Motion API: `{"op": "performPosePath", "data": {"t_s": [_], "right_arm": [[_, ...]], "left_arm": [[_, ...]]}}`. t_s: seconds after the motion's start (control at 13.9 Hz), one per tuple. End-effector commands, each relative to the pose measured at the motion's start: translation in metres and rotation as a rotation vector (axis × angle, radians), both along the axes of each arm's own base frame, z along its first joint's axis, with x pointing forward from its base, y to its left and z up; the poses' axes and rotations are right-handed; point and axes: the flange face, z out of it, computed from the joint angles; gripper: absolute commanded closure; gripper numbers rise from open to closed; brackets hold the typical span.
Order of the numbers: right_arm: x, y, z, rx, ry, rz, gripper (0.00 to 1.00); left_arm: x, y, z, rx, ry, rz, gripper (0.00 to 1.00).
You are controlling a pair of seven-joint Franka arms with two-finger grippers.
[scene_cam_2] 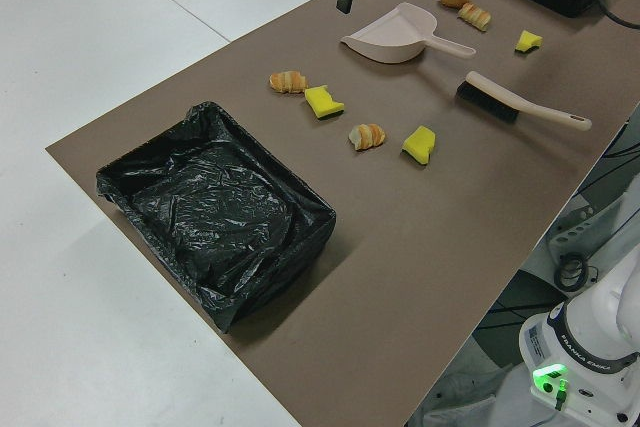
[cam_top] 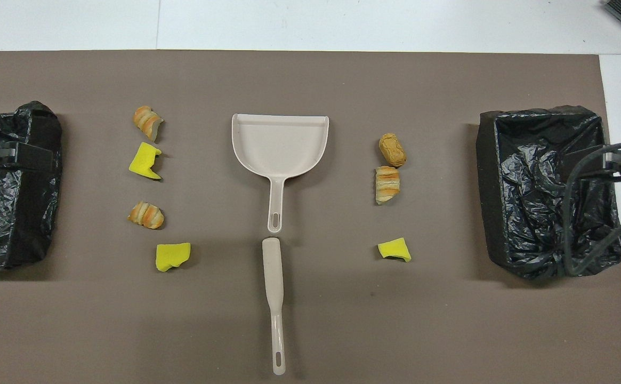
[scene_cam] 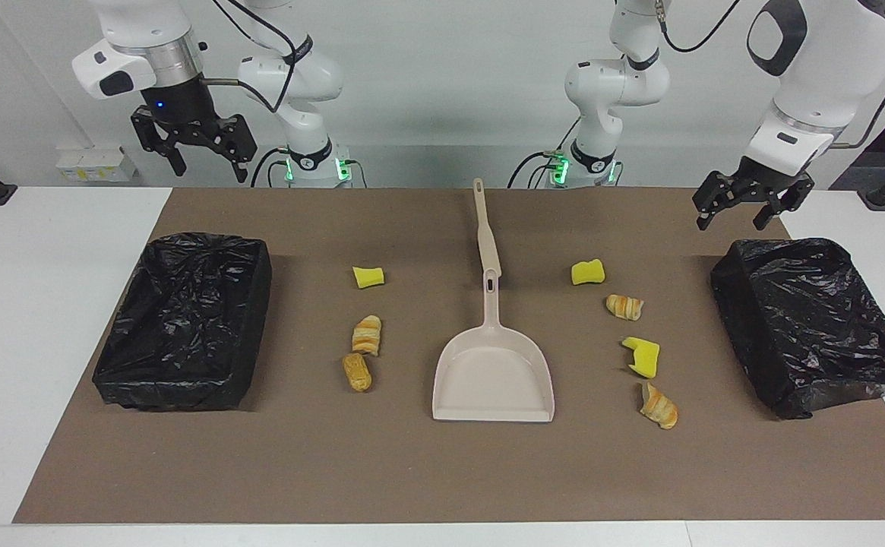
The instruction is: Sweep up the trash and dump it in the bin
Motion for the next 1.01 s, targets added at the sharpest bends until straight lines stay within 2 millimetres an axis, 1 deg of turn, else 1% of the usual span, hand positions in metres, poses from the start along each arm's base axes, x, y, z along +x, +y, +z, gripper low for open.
{"op": "performPosePath", "data": {"t_s": [0.0,0.14,0.29,0.43,0.5,0.58,0.72,0.86,0.93], "right_arm": [[-0.008,0.0,-0.001,0.023,-0.002,0.019,0.0],[-0.007,0.0,0.0,0.021,-0.003,0.028,0.0],[-0.007,-0.001,0.0,0.023,-0.002,0.025,0.0],[-0.007,-0.001,0.0,0.023,-0.002,0.025,0.0],[-0.007,-0.001,-0.001,0.023,0.0,0.026,0.0],[-0.007,0.001,0.0,0.023,-0.005,0.029,0.0],[-0.007,0.004,-0.001,0.021,-0.004,0.028,0.0],[-0.007,0.006,-0.001,0.021,-0.005,0.035,0.0],[-0.008,0.01,0.0,0.021,-0.002,0.044,0.0]], "left_arm": [[-0.004,-0.002,0.004,-0.002,-0.009,-0.019,0.0],[-0.006,-0.009,0.003,-0.003,0.002,-0.016,0.0],[-0.007,-0.01,0.002,-0.003,0.014,-0.021,0.0],[-0.013,-0.017,-0.001,-0.029,0.028,-0.031,0.0],[-0.015,-0.025,-0.011,-0.043,0.045,-0.045,0.0],[-0.019,-0.038,-0.02,-0.059,0.061,-0.073,0.0],[-0.031,-0.073,-0.049,-0.083,0.097,-0.127,0.0],[-0.056,-0.107,-0.082,-0.096,0.097,-0.179,0.0],[-0.07,-0.119,-0.096,-0.11,0.088,-0.196,0.0]]}}
